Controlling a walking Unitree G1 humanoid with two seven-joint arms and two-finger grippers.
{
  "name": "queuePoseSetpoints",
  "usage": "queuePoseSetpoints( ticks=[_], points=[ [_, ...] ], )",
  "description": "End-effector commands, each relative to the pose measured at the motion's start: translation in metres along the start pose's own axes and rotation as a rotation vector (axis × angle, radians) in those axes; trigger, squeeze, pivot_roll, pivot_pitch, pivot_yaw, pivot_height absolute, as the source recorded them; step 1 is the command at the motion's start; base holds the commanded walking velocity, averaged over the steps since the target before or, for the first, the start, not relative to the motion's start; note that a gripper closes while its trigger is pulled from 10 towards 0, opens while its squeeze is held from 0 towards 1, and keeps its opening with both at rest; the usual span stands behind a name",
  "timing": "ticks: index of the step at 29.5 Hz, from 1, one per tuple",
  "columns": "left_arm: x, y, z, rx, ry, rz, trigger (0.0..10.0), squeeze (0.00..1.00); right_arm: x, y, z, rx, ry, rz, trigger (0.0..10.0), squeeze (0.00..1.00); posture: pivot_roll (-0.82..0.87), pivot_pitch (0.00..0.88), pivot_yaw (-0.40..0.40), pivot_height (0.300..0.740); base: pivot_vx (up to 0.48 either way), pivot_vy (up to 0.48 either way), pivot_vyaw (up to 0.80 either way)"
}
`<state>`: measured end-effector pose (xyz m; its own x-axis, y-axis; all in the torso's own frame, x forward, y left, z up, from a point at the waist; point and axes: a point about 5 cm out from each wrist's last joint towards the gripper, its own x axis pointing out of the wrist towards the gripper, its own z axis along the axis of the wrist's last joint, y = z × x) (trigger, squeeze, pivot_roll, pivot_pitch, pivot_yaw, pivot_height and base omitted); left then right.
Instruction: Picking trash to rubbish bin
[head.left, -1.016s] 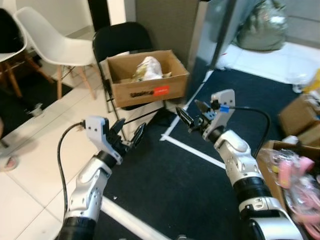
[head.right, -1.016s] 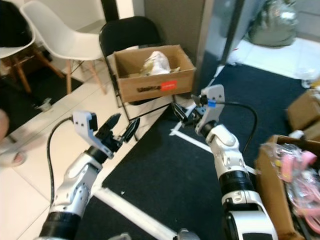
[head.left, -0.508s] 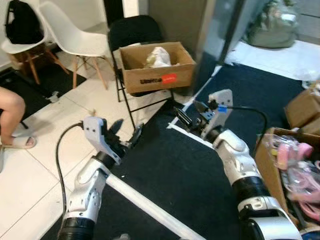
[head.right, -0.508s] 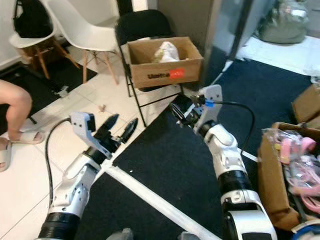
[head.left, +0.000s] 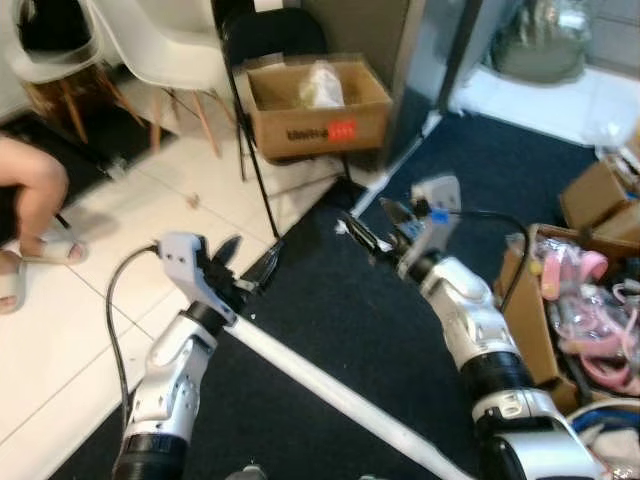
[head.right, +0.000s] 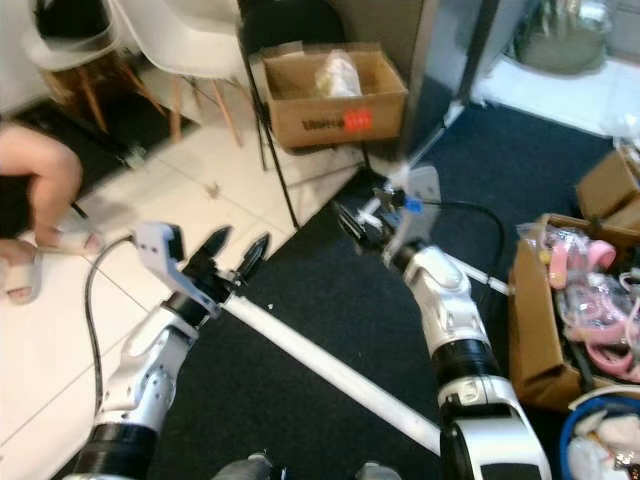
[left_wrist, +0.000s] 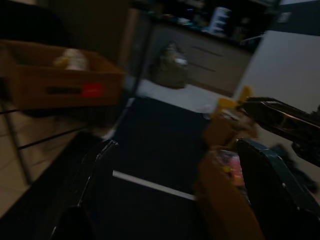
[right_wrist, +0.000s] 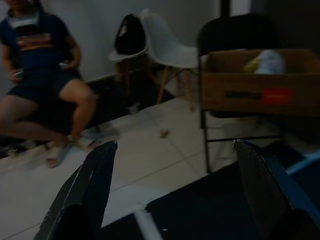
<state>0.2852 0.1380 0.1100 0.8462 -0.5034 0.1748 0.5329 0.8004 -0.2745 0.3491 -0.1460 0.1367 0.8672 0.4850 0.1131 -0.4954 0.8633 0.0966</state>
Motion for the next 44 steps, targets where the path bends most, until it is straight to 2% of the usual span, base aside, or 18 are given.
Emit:
queuePoseSetpoints(
  ticks=[1, 11, 44],
  points=[
    [0.0, 0.0004, 0.0002, -0.008, -0.002, -0.002, 10.0, 0.0, 0.0001, 0.0016, -0.0015, -0.011, 0.011, 0.009, 10.0, 0.0, 0.03, 0.0, -0.021, 0.74, 0.0, 0.0, 0.0],
    [-0.0003, 0.0004, 0.0005, -0.011, -0.005, -0.008, 10.0, 0.0, -0.0002, 0.005, -0.0027, -0.045, 0.022, 0.043, 10.0, 0.0, 0.03, 0.0, -0.021, 0.74, 0.0, 0.0, 0.7],
    [0.0004, -0.0007, -0.0007, -0.026, 0.001, -0.04, 10.0, 0.0, -0.0005, 0.006, -0.0044, -0.049, 0.025, 0.057, 10.0, 0.0, 0.02, 0.0, -0.022, 0.74, 0.0, 0.0, 0.79]
  ],
)
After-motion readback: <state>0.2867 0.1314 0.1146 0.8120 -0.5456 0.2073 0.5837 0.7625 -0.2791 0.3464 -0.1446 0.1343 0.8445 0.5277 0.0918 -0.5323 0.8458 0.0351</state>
